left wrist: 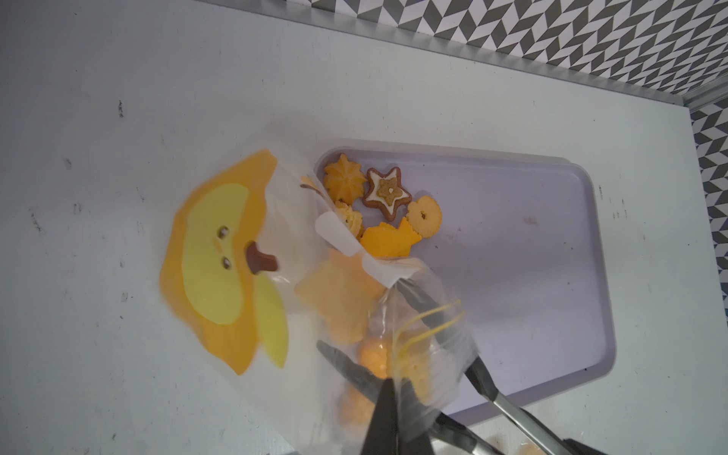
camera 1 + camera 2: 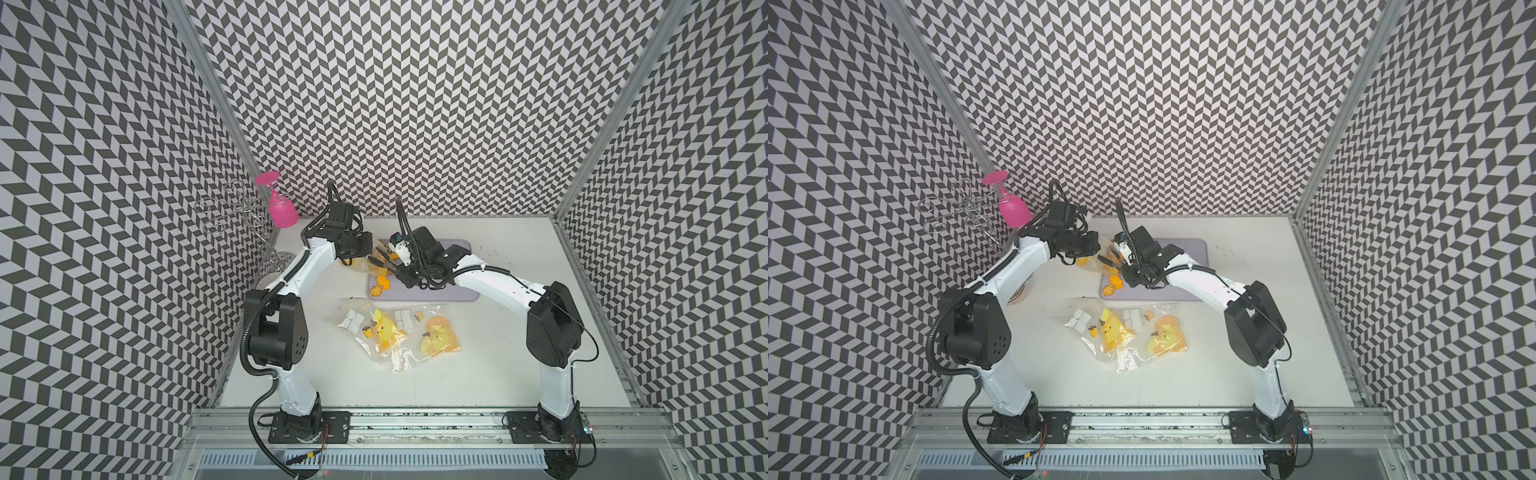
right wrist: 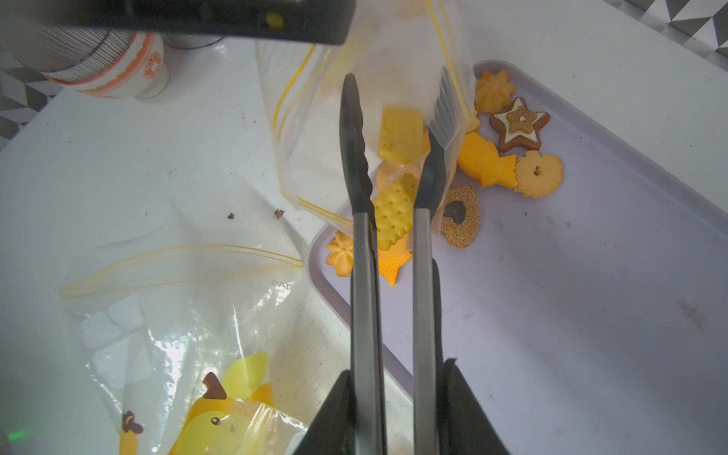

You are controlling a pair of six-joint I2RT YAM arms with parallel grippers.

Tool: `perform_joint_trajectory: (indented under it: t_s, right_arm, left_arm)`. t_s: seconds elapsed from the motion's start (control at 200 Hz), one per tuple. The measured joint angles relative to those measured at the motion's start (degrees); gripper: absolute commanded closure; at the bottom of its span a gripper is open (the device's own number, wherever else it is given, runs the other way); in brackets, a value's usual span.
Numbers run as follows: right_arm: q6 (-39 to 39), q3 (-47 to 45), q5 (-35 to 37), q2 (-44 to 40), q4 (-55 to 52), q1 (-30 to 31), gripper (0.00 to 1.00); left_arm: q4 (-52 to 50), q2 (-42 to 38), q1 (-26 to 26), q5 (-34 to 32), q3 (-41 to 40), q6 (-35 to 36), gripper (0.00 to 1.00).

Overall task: Put the cookies into a resealable bag to prevent moisture
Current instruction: Place the cookie in the ziploc bag.

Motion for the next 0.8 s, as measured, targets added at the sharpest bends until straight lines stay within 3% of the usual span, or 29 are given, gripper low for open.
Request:
perform_joint_trajectory:
  t_s: [0.375,0.801]
  right_arm:
    - [0.04,-2.25,-0.15,-2.27,0.76,0.00,0.73]
    - [4.04,-28.22,1.18,-27.71,11.54,0.00,0.77]
  left_arm:
    - [0.02,0.20,0.00,-0.39,0.00,0.00,1.00]
    - [0.00,0.24,0.07,-2.71,0.00,-0.09,1.00]
